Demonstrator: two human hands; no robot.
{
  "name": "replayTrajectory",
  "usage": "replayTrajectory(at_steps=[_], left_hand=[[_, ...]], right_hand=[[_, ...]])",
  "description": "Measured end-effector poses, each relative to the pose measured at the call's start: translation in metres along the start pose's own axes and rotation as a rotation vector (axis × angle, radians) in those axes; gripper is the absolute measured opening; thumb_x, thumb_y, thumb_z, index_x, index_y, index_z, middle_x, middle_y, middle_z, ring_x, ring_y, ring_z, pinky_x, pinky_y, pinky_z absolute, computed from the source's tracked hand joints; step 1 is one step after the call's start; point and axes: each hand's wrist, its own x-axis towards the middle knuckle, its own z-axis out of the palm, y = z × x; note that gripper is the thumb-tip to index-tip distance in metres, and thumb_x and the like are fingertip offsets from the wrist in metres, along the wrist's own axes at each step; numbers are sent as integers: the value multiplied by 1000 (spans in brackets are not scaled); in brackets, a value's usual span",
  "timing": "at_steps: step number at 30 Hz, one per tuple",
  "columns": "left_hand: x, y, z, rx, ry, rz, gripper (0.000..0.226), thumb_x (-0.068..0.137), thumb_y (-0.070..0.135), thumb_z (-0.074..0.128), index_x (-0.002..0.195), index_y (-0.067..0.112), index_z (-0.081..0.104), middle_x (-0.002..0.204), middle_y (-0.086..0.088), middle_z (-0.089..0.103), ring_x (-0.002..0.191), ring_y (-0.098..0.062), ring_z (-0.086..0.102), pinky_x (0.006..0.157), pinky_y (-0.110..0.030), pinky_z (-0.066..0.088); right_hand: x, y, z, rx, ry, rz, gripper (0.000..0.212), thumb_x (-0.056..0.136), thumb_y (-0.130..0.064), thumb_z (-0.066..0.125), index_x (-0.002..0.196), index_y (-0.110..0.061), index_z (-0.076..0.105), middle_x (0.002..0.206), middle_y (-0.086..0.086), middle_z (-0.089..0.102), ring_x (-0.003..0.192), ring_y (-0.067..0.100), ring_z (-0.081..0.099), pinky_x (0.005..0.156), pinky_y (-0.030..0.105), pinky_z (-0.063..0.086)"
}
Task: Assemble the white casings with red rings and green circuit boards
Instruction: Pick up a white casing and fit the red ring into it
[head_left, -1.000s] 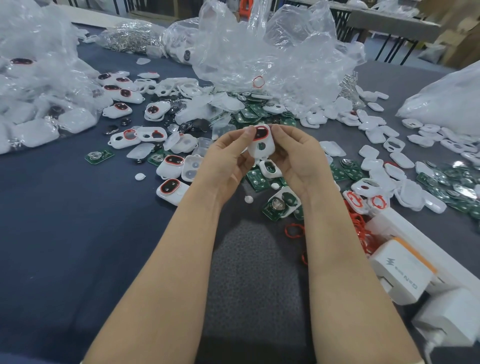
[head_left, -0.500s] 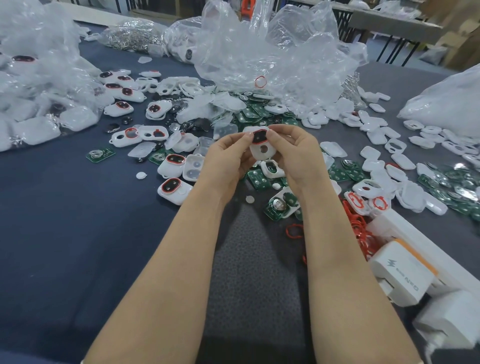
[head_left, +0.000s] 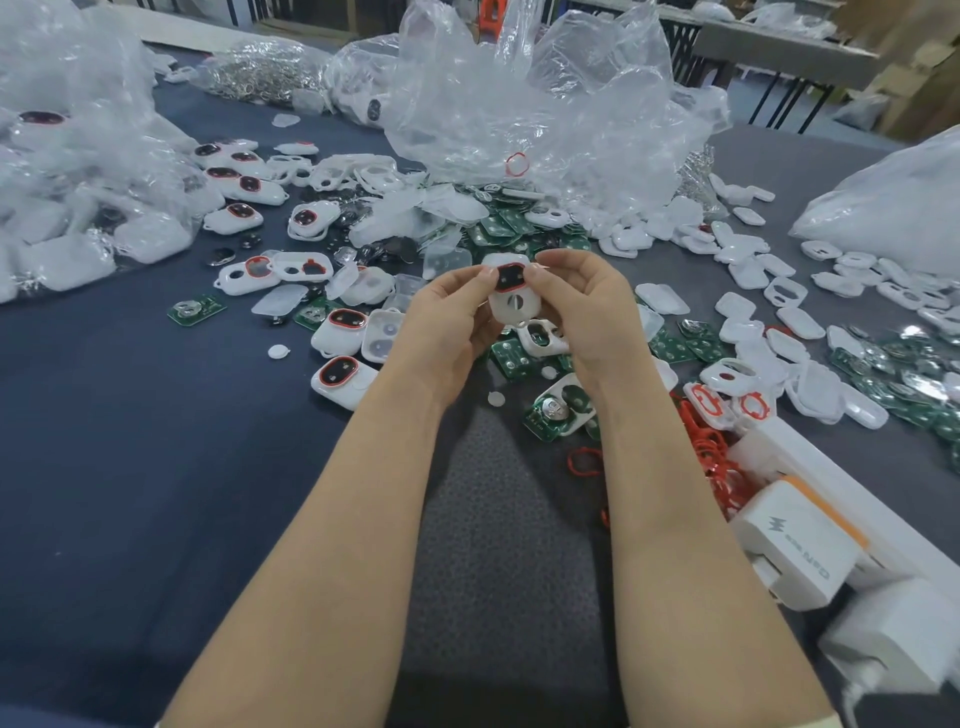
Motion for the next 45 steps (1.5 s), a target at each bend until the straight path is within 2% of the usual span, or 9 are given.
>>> replayTrajectory(at_steps=[5,8,11,14,19,23,27,35,45], left_hand=[[3,-10,2,439,126,253,5,95,17,59,94,14,63,96,-10,69,90,-23,66,80,-35,54],[2,-9,1,361,103,212,7,93,13,61,88,17,61,91,-8,68,87,-22,66,84,-36,56],[2,-8,0,238,57,164,7,93,12,61,87,15,60,80,-3,67,71,-13,64,62,-21,53],[0,-5,-1,65,-21,92,5,92,11,61,88,13,60,75,0,68,67,-10,66,60,-18,52],[-2,4,-5,-196,-156,-56,9,93,13,59,87,12,66,74,1,70,65,-9,65,60,-17,52],[-4,4,-5,-193,-179,-73,12,94,13,56,89,10,67,78,-1,69,67,-9,63,60,-16,51],[-4,4,-4,-157,-194,-66,13,95,12,54,90,9,66,79,-2,69,68,-9,64,61,-16,53],[-4,0,-3,-25,-132,-17,12,96,12,55,85,14,61,76,2,67,68,-8,63,61,-17,52],[-4,4,-3,-117,-177,-45,16,97,14,52,93,9,66,83,-4,69,73,-12,65,68,-21,54]], right_hand=[[0,4,2,-100,36,-17,16,84,-11,71,98,-7,64,89,9,70,80,17,67,74,29,55],[1,4,4,-62,24,19,8,85,-10,68,93,-11,64,85,6,69,77,16,65,72,29,54],[0,4,5,-15,-2,57,6,87,-10,66,92,-13,65,85,4,69,77,15,64,72,29,53],[-1,1,5,92,-36,92,6,89,-7,63,95,-9,63,89,9,67,80,20,62,77,34,52],[-3,-6,3,457,-162,202,10,91,0,54,98,-4,61,85,7,67,71,14,65,64,20,54],[-6,-8,2,484,-234,285,23,94,-3,51,116,1,55,95,11,64,79,17,63,71,22,54],[-6,-10,0,456,-244,330,25,95,-4,49,119,2,53,91,11,63,76,17,62,64,21,55],[-7,-10,-1,318,-263,312,16,97,-5,46,100,-3,62,84,7,64,66,10,62,56,16,49],[-7,-9,4,404,-235,280,16,94,-8,53,104,-1,62,90,9,64,76,17,61,69,23,51]])
